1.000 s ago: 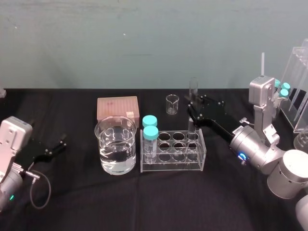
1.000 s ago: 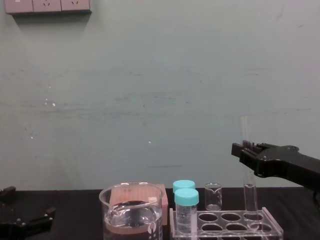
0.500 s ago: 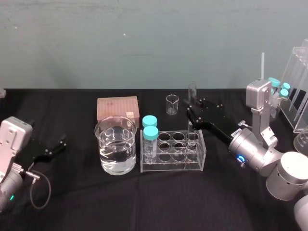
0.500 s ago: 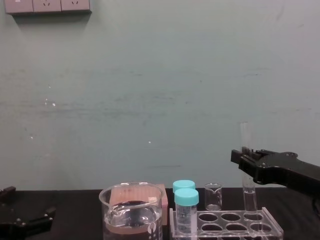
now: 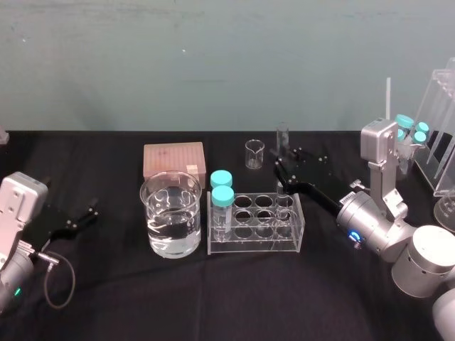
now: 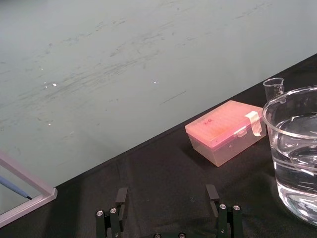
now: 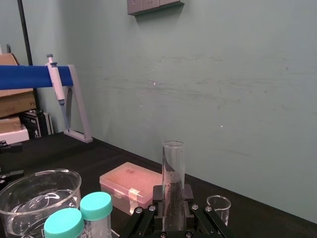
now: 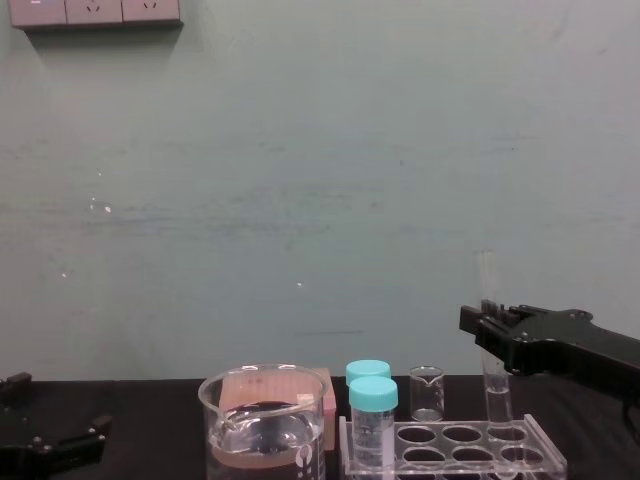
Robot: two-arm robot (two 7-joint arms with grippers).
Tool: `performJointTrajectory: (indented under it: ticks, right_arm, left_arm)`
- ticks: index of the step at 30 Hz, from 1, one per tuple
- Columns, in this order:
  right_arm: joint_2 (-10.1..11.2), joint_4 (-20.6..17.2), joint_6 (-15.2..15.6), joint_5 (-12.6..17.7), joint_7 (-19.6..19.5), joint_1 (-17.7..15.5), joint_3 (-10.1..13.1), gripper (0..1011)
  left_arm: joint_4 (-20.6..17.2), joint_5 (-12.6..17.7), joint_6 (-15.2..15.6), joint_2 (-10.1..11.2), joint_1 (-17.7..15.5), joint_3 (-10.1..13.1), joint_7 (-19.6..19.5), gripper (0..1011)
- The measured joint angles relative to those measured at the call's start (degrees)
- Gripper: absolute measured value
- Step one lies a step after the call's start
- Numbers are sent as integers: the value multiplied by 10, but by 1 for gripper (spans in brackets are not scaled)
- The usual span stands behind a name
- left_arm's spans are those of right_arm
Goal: Hold the test tube with one hand and immerse one end into the beaker, then return it to the test tube rack.
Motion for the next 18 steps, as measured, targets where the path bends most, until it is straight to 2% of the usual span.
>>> performJointTrajectory:
  ticks: [6,18]
  right_arm:
    - [1,-3,-1,0,-1,-5,2,226]
    - [0,-2,-23,2,3,-12,9,226]
  left_arm:
    - [0,0,0,0,0,0,0,1000]
    - [0,0,0,0,0,0,0,1000]
